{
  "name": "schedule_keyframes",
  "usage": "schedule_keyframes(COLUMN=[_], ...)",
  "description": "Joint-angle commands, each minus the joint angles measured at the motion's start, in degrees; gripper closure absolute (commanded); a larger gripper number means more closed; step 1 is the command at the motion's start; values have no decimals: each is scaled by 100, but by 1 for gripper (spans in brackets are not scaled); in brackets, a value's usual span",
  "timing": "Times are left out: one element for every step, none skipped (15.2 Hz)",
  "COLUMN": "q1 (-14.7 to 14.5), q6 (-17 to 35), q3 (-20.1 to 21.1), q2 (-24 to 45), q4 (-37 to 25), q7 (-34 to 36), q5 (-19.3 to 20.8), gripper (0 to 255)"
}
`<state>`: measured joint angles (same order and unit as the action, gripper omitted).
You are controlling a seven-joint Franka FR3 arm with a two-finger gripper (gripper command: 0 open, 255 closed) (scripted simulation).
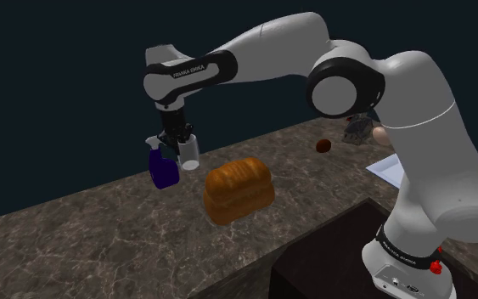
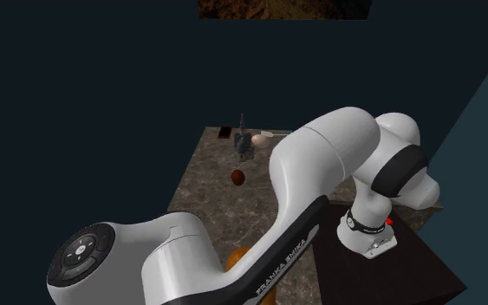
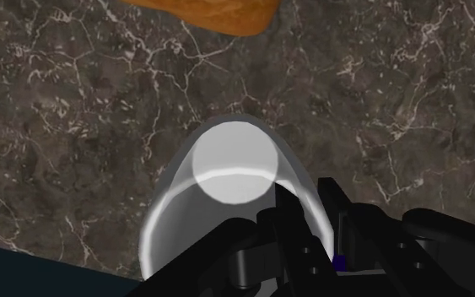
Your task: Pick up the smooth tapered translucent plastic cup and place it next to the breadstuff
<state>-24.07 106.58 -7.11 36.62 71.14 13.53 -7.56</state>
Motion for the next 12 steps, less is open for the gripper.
schedule_keyframes(q1=[-5,-7,-8,-9,-10,-11,-11,-11,-12,-12,-12,-12], q6=[157,223,289,354,418,482,546,607,668,728,788,848], q3=[2,4,6,8,10,12,14,17,19,22,25,28], q2=[2,18,36,55,76,97,118,144,169,196,223,252], q4=[151,201,249,295,339,382,425,460,497,531,564,595], q7=[-14,-20,-25,-31,-36,-42,-48,-53,-59,-64,-70,-75], q5=[-6,-9,-13,-17,-21,-25,-29,-34,-39,-43,-48,-53], gripper=[255,255,255,255,255,255,255,255,255,255,255,255])
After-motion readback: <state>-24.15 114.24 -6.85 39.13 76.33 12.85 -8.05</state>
